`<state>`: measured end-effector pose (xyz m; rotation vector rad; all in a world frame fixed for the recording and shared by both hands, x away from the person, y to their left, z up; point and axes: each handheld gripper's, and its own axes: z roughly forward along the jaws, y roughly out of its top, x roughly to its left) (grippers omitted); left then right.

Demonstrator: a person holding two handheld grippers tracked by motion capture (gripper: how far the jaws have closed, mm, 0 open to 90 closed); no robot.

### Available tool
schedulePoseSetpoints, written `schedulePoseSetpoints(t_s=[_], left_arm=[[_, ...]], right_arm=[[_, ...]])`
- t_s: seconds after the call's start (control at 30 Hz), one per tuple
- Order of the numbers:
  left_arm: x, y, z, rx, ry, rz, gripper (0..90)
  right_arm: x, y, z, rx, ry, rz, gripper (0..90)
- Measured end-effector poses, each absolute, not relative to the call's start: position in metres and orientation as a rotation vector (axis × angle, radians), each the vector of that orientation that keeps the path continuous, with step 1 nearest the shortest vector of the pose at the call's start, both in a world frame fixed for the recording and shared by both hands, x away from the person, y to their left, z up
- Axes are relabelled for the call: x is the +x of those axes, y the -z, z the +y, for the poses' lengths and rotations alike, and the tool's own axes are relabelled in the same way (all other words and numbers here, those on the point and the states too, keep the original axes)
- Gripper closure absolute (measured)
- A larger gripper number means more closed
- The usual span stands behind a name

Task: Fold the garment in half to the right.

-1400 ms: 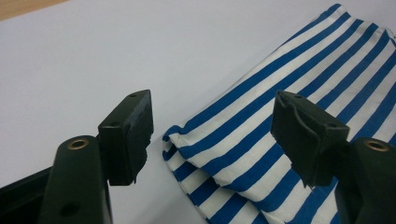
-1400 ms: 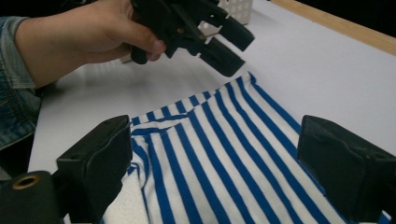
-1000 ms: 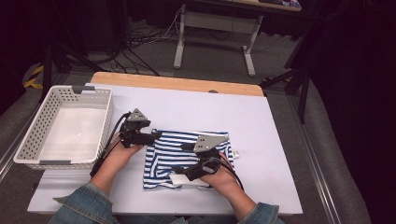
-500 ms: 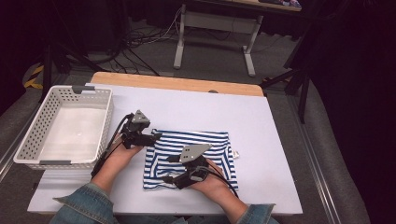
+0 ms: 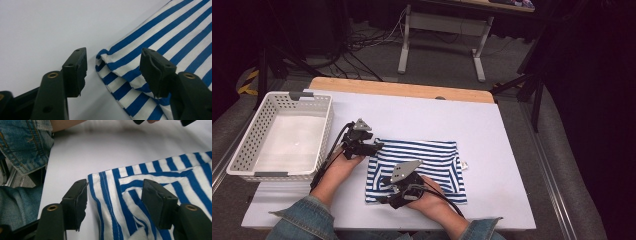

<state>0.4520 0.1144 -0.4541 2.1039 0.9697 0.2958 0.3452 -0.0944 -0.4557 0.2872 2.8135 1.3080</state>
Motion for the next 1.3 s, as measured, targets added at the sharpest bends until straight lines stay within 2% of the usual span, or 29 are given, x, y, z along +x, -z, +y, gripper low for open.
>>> schedulePoseSetpoints(t_s=[0.43,0.7,0.83,0.97,1.07,1.3], left_arm=[[0.457,0.462,0.114,2.133,-0.276,1.019,46.0],[0.455,0.462,0.11,2.16,-0.344,1.031,52.1],[0.455,0.462,0.109,2.146,-0.352,1.065,57.6],[0.454,0.461,0.108,2.138,-0.332,1.07,68.2],[0.454,0.46,0.107,2.133,-0.293,1.076,83.3],[0.452,0.452,0.112,2.054,-0.243,1.133,86.1]], right_arm=[[0.337,0.465,-0.085,0.229,-1.205,2.828,35.5],[0.332,0.467,-0.085,0.229,-1.172,2.752,48.0],[0.331,0.467,-0.087,0.262,-1.164,2.718,64.4],[0.33,0.466,-0.087,0.282,-1.145,2.684,79.3],[0.331,0.466,-0.087,0.281,-1.141,2.682,83.2],[0.33,0.459,-0.088,0.299,-1.191,2.669,84.4]])
